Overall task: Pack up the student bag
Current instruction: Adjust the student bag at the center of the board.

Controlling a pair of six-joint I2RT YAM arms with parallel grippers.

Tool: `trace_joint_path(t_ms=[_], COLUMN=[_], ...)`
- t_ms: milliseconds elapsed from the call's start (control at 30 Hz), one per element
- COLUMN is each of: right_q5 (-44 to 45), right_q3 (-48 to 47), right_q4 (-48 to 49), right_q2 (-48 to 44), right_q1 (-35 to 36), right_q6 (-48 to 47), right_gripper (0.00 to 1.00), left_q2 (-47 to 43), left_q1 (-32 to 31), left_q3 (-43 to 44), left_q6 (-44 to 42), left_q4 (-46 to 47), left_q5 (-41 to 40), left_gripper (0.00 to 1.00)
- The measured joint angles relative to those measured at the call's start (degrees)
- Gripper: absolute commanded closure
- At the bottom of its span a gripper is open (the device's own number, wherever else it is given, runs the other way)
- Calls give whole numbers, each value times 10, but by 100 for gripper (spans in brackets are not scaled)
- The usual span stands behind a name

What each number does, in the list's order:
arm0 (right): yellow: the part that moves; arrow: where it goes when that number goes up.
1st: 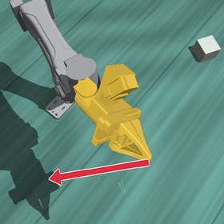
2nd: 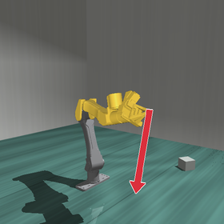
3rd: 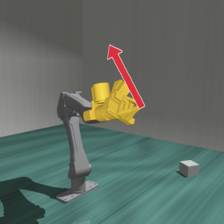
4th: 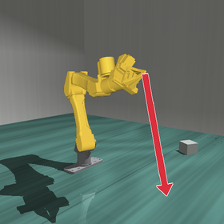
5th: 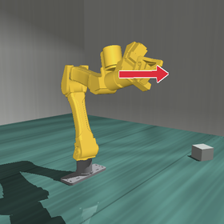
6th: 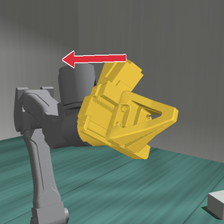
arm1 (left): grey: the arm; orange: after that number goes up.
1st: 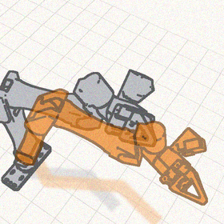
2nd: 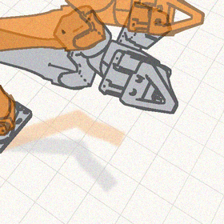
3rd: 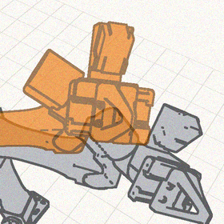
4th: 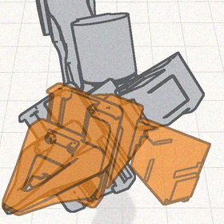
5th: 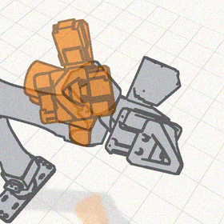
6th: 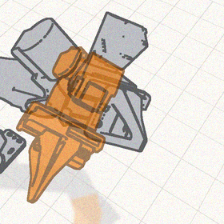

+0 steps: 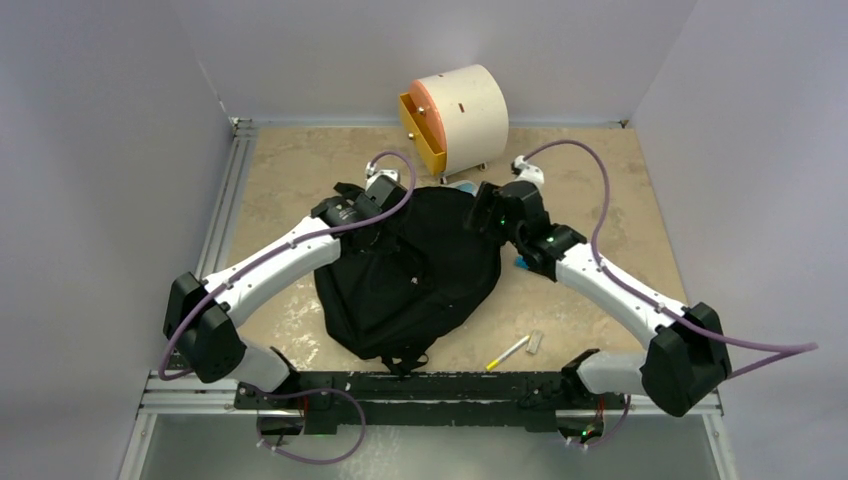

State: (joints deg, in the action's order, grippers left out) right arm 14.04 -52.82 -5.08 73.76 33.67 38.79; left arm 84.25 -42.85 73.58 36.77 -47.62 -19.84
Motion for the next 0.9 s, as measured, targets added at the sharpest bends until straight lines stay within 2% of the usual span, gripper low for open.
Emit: trace_joint_path(t_ms=[133,267,500,667,767,900], right_q5=[7,-55,-168,-195,-216,-242], right_q3=[0,0,3,32,61,105], right_q4=[-19,-16,-8,23,55,91], right_q2=[-4,29,87,82,75,57], right_q1=[-52,-84,-92,-99,-99,-88], right_q6=[-17,-52,-85,-87,-73,-43], right_gripper=[16,17,50,84,91,93], left_q2=[-1,-1,1,24,56,101], left_q1=[10,14,30,54,69,82], left_q3=[0,0,0,6,26,68], left_q6=[-12,-27,-56,-90,-114,-146], left_q4=[4,8,17,29,34,35], left_q5=[8,18,42,58,63,63], left_gripper=[100,100,100,100,100,100])
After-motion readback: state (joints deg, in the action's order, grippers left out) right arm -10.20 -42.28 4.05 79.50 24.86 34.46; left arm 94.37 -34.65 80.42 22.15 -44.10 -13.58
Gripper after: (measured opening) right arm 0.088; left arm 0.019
